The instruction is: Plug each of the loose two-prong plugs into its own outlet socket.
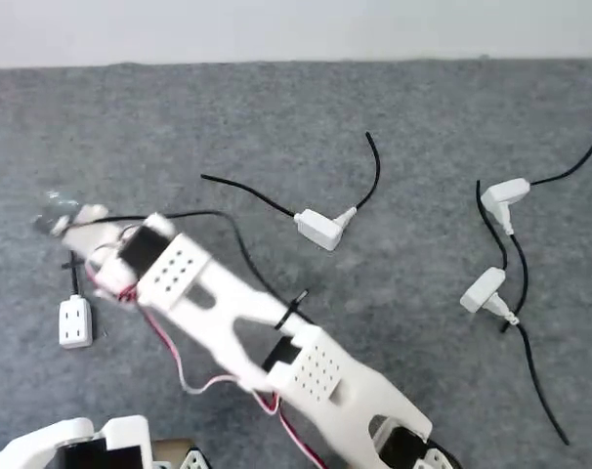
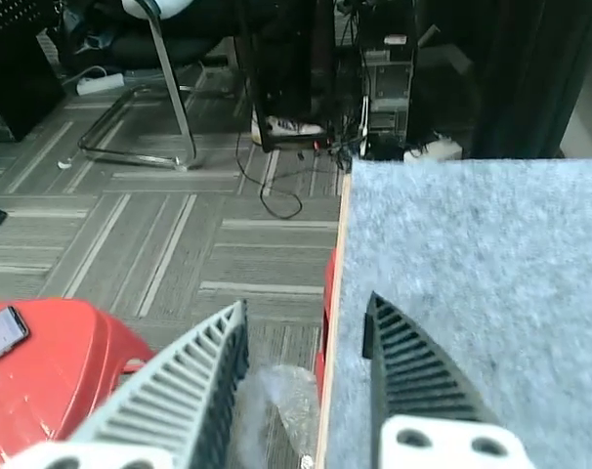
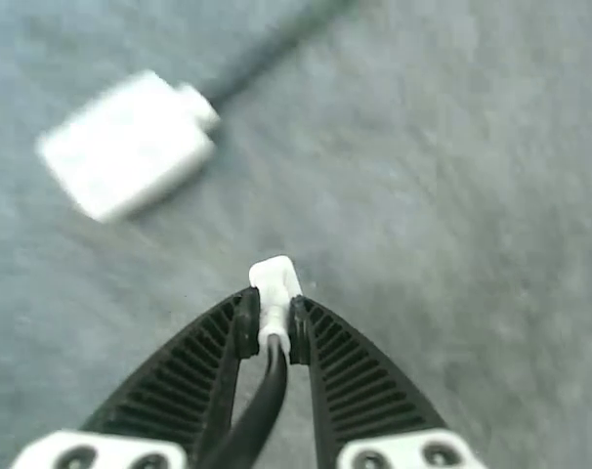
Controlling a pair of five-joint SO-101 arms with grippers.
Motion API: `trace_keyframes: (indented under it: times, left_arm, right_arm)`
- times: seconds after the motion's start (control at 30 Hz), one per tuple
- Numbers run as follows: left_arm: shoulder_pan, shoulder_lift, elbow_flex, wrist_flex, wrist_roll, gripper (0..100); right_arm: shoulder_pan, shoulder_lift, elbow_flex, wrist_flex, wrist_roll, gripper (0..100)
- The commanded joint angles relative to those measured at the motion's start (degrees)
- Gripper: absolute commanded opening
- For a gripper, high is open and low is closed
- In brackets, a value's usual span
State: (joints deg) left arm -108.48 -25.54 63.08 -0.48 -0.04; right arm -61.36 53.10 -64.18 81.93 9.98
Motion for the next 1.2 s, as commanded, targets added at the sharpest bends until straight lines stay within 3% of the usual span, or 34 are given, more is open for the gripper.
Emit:
trace_keyframes:
  times: [0.0,0.17,0.3,0.4,0.57,0.67,0.83,0.97,1.17]
  left_arm:
    - [-0.5,-0.7,1.1,-1.8,0.5,19]
    - [-3.3,-0.8,6.7,-9.9,0.9,19]
    - [-1.8,-0.7,12.6,-17.1,0.9,19]
    - [4.2,-0.8,15.3,-19.6,0.9,19]
    - [21.0,-0.9,13.4,-18.9,0.9,19]
    - [30.9,-0.9,8.7,-10.2,0.5,19]
    - [44.0,-0.4,-1.8,17.1,-6.2,19]
    - [50.0,-0.8,-4.6,33.8,-9.9,19]
    - [53.4,-0.8,-4.7,46.2,-15.6,19]
  right_arm:
    - [-3.5,-1.5,-7.6,-1.1,-0.8,0.8]
    - [-5.4,-1.5,-9.6,-1.2,-4.0,0.8]
    - [-6.3,-0.9,-9.8,-0.9,-2.5,0.8]
    - [-4.4,-1.8,-10.5,1.0,-1.4,0.8]
    - [0.2,-6.5,-19.3,8.8,-0.6,0.8]
    - [1.3,-9.8,-26.5,15.7,2.4,0.8]
    - [3.6,-17.1,-30.5,21.1,3.0,0.8]
    - [6.5,-23.3,-23.8,20.9,3.1,0.8]
    - [8.9,-26.5,-19.1,20.9,3.1,0.8]
